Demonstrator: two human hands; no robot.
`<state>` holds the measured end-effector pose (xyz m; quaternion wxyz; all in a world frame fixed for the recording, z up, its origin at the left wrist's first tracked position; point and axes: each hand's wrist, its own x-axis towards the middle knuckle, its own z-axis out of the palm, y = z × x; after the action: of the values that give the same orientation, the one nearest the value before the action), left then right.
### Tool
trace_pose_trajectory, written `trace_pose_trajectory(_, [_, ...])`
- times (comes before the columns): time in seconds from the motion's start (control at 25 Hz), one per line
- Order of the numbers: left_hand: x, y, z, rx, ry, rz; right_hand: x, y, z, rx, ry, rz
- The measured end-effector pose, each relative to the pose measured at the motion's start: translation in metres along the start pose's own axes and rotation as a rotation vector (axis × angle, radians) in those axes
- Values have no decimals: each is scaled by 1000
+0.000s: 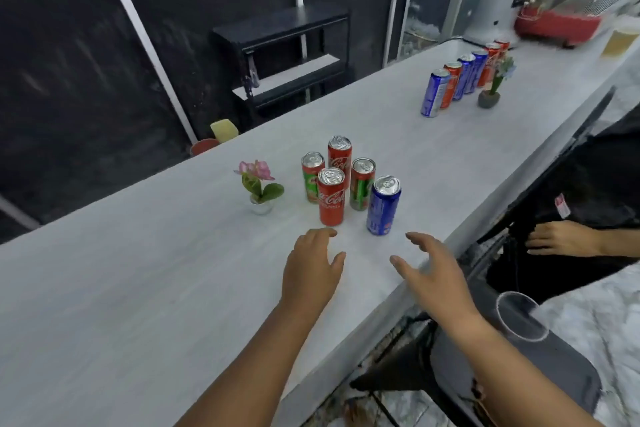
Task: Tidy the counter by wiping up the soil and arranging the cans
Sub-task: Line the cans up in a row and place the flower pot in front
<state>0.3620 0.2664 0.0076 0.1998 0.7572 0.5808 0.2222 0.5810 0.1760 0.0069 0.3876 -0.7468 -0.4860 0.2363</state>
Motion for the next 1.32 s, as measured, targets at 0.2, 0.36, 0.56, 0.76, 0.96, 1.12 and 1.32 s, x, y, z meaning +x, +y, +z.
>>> trace_pose_trajectory(0.2, [55,-16,6,-223,-35,-278,68,-9,27,164,-67,88])
trace_pose_trajectory(0.36, [82,-14,24,-335,-24,-308,89,2,47,211,-85,91])
trace_pose_trajectory(0.56, [89,-10,32,-400,42,-311,96,5,51,244,-62,54])
trace_pose_trajectory(0.76, [63,-39,14,-405,101,-384,84,-14,69,292,-147,6])
trace_pose_trajectory(0.96, [13,-98,-32,-401,225,-478,66,-53,124,300,-314,-76])
trace_pose_trajectory(1.12, [-32,-146,-73,-414,360,-560,46,-95,179,288,-463,-152])
trace_pose_trajectory(1.32, [-79,-191,-109,-426,466,-639,22,-134,235,264,-599,-221])
